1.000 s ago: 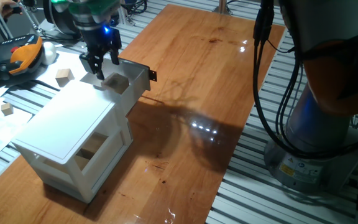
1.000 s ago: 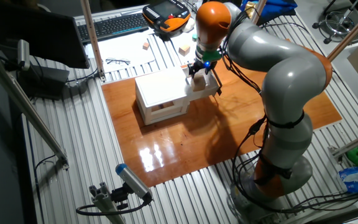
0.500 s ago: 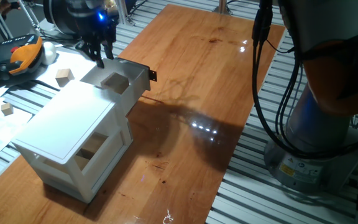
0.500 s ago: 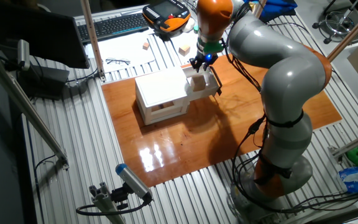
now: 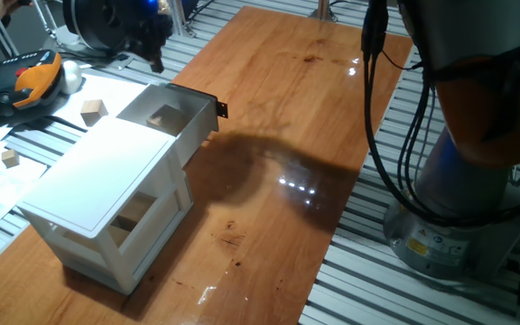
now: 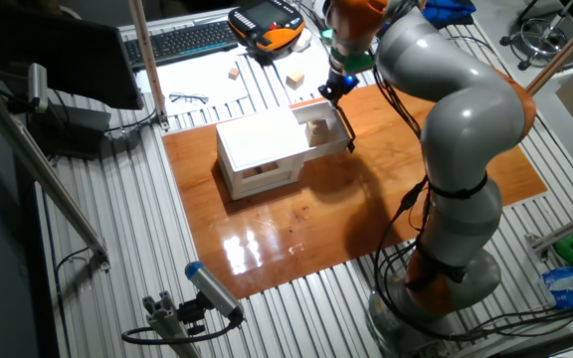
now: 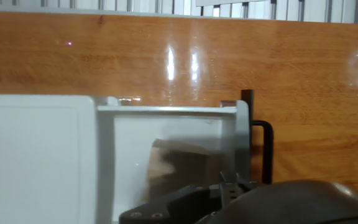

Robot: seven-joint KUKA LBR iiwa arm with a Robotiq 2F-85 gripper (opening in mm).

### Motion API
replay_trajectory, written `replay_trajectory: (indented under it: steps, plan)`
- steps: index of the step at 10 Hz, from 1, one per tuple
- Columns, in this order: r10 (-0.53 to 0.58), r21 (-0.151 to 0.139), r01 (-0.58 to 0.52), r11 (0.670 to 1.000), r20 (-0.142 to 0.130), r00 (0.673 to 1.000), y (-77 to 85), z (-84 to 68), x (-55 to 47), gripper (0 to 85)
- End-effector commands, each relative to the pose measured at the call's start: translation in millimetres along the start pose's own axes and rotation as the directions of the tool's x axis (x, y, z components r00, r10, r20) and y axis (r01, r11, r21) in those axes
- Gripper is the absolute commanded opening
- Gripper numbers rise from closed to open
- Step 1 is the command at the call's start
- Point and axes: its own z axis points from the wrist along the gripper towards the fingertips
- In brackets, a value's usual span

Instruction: Put things in the drawer

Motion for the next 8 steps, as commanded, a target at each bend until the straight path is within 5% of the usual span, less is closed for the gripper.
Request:
replay_trajectory:
  steps: [1, 8]
  plan:
    - [0.000, -0.014, 0.000, 1.000, 0.007, 1.000, -5.8, 6.2, 1.7, 0.0]
    - [-0.014, -0.046, 0.016, 0.999, 0.027, 1.000, -47.8, 37.7, 8.2, 0.0]
